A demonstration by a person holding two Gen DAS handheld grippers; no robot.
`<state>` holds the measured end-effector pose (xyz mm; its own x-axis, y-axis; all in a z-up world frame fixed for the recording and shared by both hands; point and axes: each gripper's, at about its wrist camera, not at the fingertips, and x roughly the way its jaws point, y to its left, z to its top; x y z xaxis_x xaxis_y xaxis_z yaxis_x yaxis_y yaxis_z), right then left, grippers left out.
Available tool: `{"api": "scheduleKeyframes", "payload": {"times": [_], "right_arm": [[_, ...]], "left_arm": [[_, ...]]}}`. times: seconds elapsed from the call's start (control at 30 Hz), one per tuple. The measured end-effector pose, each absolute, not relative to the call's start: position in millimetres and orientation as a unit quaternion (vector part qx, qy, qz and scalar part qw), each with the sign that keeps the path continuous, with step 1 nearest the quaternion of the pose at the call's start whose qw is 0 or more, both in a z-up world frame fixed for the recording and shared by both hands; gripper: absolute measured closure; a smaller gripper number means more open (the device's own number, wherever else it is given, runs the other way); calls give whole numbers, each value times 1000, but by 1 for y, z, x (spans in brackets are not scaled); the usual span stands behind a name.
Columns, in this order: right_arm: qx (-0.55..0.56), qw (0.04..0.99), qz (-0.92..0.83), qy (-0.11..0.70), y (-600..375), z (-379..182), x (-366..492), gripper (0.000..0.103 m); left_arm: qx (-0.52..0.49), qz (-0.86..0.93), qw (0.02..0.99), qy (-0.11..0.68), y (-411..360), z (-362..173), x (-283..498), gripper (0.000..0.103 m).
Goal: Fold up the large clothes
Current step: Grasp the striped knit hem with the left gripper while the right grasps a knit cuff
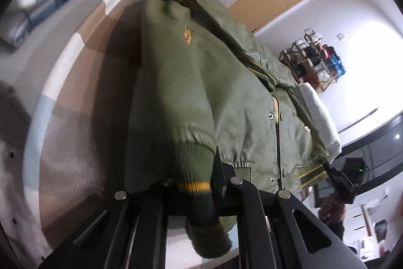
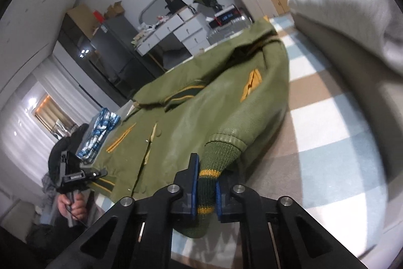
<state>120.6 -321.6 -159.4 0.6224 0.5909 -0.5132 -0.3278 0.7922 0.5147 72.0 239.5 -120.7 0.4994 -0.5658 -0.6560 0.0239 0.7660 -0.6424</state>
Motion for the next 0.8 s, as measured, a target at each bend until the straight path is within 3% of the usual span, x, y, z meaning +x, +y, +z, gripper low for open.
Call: {"api": "scheduleKeyframes", "payload": {"times": [0.33,0.53,0.8], "right_arm": [[194,874,260,362,-340,-154,81,95],[229,859,286,357,-355,-138,58,95],[259,857,327,302,-329,-85,123,95]], "left_arm": [[-287,-177,823,457,224,-124,53,97],[-286,-194,824,449,226,-98,38,97],[-272,-257,817,439,218,-25,144,97]]}}
